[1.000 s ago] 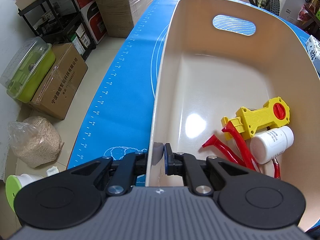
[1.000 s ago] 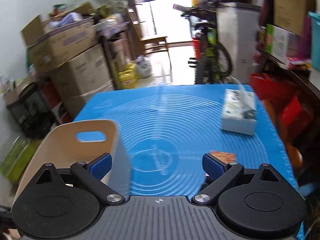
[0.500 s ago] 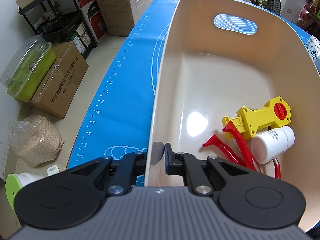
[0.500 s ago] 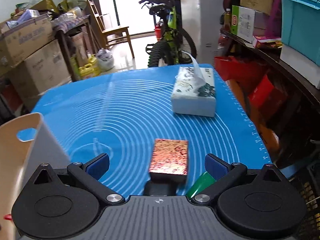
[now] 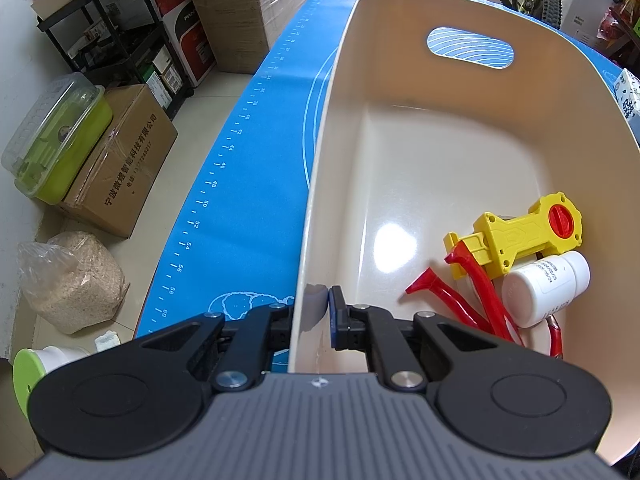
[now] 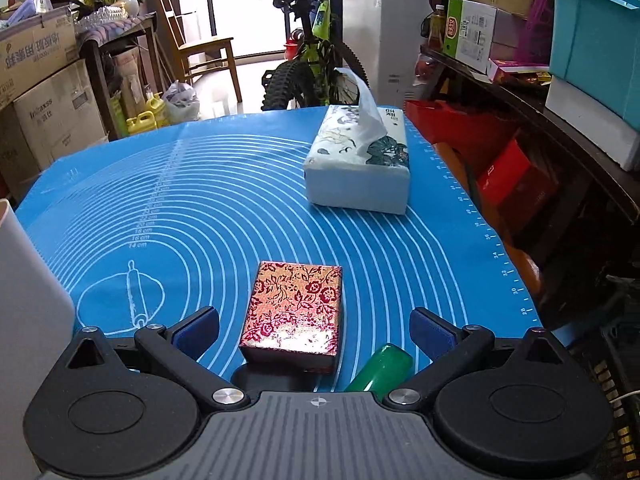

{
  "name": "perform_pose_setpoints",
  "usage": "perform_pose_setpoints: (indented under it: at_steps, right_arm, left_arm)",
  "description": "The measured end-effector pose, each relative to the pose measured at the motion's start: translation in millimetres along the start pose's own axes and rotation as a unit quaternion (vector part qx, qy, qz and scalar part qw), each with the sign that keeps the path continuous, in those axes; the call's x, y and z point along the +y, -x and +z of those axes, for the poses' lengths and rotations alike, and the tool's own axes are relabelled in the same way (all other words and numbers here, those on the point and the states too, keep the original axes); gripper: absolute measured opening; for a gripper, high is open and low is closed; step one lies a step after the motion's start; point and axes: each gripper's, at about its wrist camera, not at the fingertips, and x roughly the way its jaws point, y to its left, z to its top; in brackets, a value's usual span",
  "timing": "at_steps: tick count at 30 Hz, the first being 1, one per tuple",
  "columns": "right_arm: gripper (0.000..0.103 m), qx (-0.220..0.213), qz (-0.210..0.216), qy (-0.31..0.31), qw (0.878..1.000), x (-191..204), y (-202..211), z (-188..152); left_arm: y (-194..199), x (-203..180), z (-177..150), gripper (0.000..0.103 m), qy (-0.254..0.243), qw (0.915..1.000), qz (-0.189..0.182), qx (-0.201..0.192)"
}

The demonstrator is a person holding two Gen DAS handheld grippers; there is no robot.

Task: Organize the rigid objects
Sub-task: 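Move the right gripper to the red floral box and grasp it, then carry the floral box into the bin and release it with the right gripper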

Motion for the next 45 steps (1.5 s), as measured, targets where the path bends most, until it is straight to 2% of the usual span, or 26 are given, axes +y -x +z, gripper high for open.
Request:
perform_pose_setpoints:
  at_steps: [4, 6, 8, 10, 11, 28, 37, 45]
  right_arm:
    - [0.092, -0.006, -0.007, 0.015, 1.000, 2.8, -5.0, -3.0]
    - [0.082, -0.005, -0.005, 0.016, 1.000, 2.5, -8.5, -3.9]
    - [0.079, 0.001, -0.001, 0.013, 1.000, 1.6, -11.8, -4.5]
    - [0.071, 0.000, 0.006, 0.013, 1.000, 1.2, -12.3, -5.1]
    - [0.059, 0.001, 0.008, 0.015, 1.000, 1.9, -12.4, -4.8]
    - [0.058, -0.014, 0.005, -0.002, 1.000, 2.1, 10.9, 2.5]
    - [0.058, -0.038, 0.012, -0.021, 0.999, 0.7, 31.4, 9.7]
    - [0.058, -0.076, 0.041, -0.022, 0.996, 12.5, 65.0, 17.0]
  left_arm:
    - [0.1, -0.1, 0.3, 0.012, 0.000, 1.0000, 0.001, 0.000]
    - [0.4, -0.3, 0.4, 0.012, -0.001, 1.0000, 0.002, 0.000]
    - [0.4, 0.3, 0.3, 0.012, -0.001, 1.0000, 0.002, 0.000]
    - [0.4, 0.0, 0.2, 0.012, -0.001, 1.0000, 0.002, 0.000]
    - [0.3, 0.2, 0.1, 0.012, -0.002, 1.0000, 0.002, 0.000]
    - [0.5, -1.0, 0.7, 0.012, 0.000, 1.0000, 0.002, 0.000]
    - [0.4, -1.0, 0.8, 0.012, 0.000, 1.0000, 0.002, 0.000]
    - [0.4, -0.9, 0.8, 0.012, 0.000, 1.0000, 0.002, 0.000]
